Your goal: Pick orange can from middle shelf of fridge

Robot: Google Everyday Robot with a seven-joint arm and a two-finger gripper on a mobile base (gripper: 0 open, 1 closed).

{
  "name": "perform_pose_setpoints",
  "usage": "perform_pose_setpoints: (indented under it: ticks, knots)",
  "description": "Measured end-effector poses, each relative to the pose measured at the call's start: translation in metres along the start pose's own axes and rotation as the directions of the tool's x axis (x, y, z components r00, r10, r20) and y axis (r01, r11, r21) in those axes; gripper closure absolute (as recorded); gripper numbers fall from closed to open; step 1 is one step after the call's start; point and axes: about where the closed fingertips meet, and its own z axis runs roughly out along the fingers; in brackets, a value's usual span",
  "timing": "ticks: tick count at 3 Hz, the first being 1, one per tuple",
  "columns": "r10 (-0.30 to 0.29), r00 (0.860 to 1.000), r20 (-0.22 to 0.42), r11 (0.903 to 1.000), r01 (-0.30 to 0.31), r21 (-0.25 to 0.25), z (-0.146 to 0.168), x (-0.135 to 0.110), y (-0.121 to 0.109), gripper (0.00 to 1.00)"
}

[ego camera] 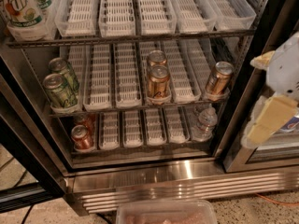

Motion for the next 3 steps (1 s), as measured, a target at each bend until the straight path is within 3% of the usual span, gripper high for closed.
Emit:
perform_pose_setpoints:
  ticks: [1, 2, 3]
  knots:
    - [0.059, 0.995, 0.081, 0.9982, -0.059, -0.011, 0.046, 0.005, 0.020, 0.00]
    - [0.092, 0.979, 0.182, 0.9956, -0.094, 0.001, 0.088, -0.006, 0.027, 0.00]
    - [0.092, 0.979, 0.182, 0.9956, -0.094, 0.001, 0.088, -0.006, 0.028, 0.00]
